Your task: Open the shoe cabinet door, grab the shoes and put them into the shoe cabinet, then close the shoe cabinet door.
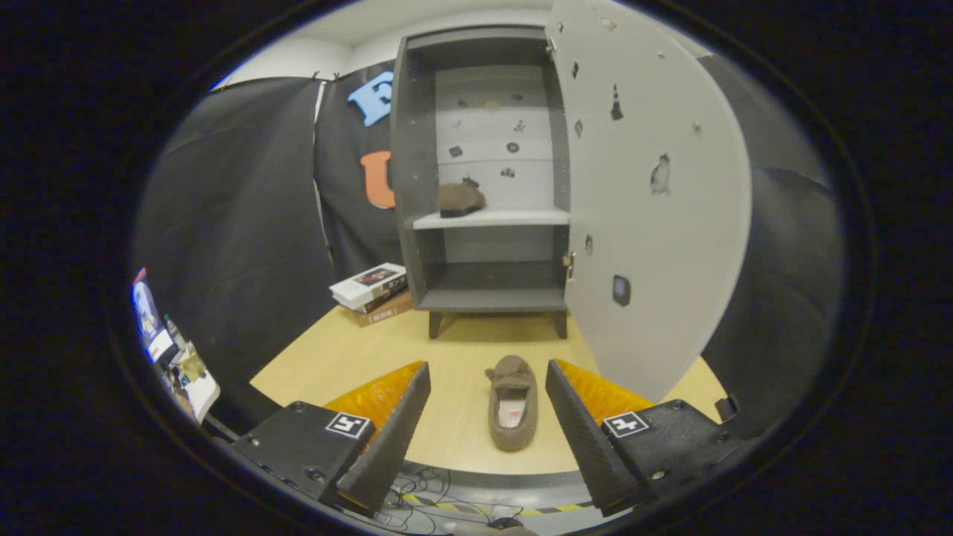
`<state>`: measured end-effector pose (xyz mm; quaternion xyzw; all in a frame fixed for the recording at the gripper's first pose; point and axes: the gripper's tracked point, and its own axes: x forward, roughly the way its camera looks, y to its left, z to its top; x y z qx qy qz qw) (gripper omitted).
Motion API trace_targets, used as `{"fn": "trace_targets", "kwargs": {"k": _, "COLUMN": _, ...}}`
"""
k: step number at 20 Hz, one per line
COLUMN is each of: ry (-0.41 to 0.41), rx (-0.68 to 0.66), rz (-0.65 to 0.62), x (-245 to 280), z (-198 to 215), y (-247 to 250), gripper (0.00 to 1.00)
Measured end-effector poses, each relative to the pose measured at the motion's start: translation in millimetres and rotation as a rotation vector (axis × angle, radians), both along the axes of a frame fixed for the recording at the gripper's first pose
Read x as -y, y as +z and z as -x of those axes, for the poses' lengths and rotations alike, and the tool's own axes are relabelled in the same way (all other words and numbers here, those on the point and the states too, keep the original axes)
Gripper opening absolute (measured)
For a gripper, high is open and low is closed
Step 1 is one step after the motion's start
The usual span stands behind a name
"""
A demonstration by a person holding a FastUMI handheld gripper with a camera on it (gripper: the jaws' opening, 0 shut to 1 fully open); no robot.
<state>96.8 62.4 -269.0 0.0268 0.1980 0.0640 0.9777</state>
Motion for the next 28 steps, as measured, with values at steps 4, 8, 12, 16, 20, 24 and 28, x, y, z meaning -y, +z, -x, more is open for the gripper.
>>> {"fn": "trace_targets", "kwargs": {"k": 4, "ry": 0.004, "rx": -0.133, "rz": -0.012, "x": -14, "z": -41, "y": -71, "gripper": 0.99}}
{"fn": "trace_targets", "kwargs": {"k": 8, "ry": 0.033, "rx": -0.213, "rz": 0.026, "x": -27, "z": -74, "y": -123, "gripper": 0.99}}
{"fn": "trace_targets", "kwargs": {"k": 12, "ry": -0.012, "rx": -0.295, "rz": 0.005, "x": -20, "z": -116, "y": -163, "gripper": 0.99}}
{"fn": "trace_targets", "kwargs": {"k": 16, "ry": -0.037, "rx": -0.347, "rz": 0.011, "x": -5, "z": -151, "y": -187, "gripper": 0.99}}
{"fn": "trace_targets", "kwargs": {"k": 20, "ry": -0.010, "rx": -0.392, "rz": -0.014, "x": -9, "z": -174, "y": -202, "gripper": 0.99}}
{"fn": "trace_targets", "kwargs": {"k": 24, "ry": -0.027, "rx": -0.396, "rz": 0.013, "x": -5, "z": -189, "y": -206, "gripper": 0.95}}
{"fn": "trace_targets", "kwargs": {"k": 28, "ry": -0.044, "rx": -0.425, "rz": 0.037, "x": 8, "z": -191, "y": -207, "gripper": 0.58}}
